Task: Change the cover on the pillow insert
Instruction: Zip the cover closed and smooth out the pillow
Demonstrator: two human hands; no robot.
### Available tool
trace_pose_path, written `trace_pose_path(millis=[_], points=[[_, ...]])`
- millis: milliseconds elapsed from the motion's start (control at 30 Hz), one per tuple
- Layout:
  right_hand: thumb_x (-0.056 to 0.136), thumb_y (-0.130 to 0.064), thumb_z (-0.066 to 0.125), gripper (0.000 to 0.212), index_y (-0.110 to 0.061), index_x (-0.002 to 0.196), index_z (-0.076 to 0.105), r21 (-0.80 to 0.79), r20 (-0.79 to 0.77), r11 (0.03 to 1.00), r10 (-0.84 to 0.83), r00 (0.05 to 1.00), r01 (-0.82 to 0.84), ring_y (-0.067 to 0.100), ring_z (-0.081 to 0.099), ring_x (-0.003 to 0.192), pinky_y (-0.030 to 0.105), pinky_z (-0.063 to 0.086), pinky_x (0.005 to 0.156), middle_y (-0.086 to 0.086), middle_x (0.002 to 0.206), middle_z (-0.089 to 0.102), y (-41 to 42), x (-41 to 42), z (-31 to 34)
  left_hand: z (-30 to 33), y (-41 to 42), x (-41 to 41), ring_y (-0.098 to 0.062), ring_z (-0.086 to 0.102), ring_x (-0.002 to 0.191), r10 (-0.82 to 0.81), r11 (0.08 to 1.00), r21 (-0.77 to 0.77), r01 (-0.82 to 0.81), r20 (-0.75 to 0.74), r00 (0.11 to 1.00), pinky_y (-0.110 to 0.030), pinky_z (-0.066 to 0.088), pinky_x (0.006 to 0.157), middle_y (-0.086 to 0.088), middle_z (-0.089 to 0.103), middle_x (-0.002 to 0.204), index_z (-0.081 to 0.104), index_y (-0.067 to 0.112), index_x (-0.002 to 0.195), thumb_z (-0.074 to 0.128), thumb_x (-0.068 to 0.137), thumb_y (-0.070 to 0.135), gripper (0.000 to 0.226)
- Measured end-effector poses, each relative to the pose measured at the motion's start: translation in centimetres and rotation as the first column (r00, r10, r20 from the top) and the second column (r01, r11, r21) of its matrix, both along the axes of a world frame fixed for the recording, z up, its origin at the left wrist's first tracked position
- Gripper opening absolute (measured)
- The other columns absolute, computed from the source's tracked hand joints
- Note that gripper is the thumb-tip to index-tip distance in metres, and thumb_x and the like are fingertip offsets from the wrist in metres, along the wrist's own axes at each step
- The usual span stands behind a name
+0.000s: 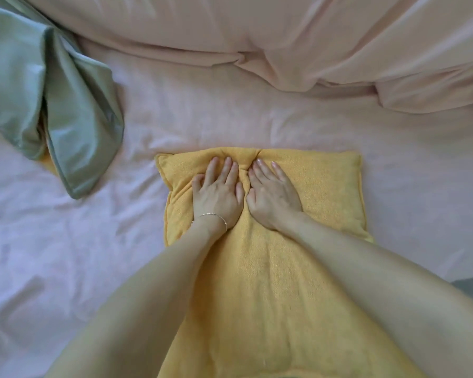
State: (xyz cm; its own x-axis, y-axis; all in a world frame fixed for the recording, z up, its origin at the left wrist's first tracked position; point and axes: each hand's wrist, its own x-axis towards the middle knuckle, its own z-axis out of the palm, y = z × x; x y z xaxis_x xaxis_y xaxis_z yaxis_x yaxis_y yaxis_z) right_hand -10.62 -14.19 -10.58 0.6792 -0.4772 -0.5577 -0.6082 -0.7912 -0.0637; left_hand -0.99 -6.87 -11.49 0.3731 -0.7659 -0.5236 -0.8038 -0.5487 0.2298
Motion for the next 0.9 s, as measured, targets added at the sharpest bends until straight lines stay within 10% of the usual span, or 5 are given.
trace_pose_path(millis=[300,600,767,900], points=[[0.083,-0.013,0.038,0.045,-0.003,0.121,0.059,0.036,0.605,0.94,-0.292,0.741,0.341,0.021,0.039,0.13,0.043,0.014,0.113,0.012,0.134,0.051,4.2,-5.2,4.8,4.1,5.6,-1.8,-0.019,0.042,0.119,0.097,0.913,-0.407,-0.039,0.124,0.988,-0.041,0.024,0.093,0.0,0.064,0.118,0.065,0.017,0.108,0.042,0.082,0.036,0.04],[0.093,-0.032,0.023,0.06,-0.015,0.148,0.007,0.05,0.28,0.444,-0.866,0.414,0.895,0.025,-0.001,0.143,0.044,0.0,0.113,0.014,0.156,0.0,8.9,-11.4,7.9,7.3,-0.1,-3.6,-0.019,0.029,0.135,-0.33,0.914,-0.248,0.32,0.003,0.944,-0.05,0.008,0.111,0.005,0.04,0.143,0.035,0.033,0.137,0.023,0.082,0.064,0.065],[0.098,-0.034,0.027,0.061,-0.017,0.148,-0.003,0.068,0.164,0.635,-0.768,0.619,0.769,0.021,-0.01,0.143,0.046,-0.008,0.113,0.008,0.156,-0.009,5.4,-7.1,6.9,5.5,1.3,-0.9,-0.017,0.043,0.122,-0.07,0.978,-0.196,0.071,0.01,0.997,-0.04,0.019,0.105,0.002,0.051,0.128,0.041,0.03,0.129,0.033,0.087,0.06,0.053],[0.097,-0.033,0.031,0.059,-0.021,0.149,0.006,0.147,0.21,0.92,-0.388,0.897,0.364,0.013,-0.008,0.143,0.041,-0.011,0.112,0.001,0.157,-0.003,1.3,-2.2,6.5,6.9,6.1,0.9,-0.023,0.049,0.113,0.349,0.932,-0.125,-0.341,0.047,0.936,-0.04,0.026,0.095,-0.007,0.056,0.115,0.047,0.023,0.12,0.034,0.086,0.063,0.055]])
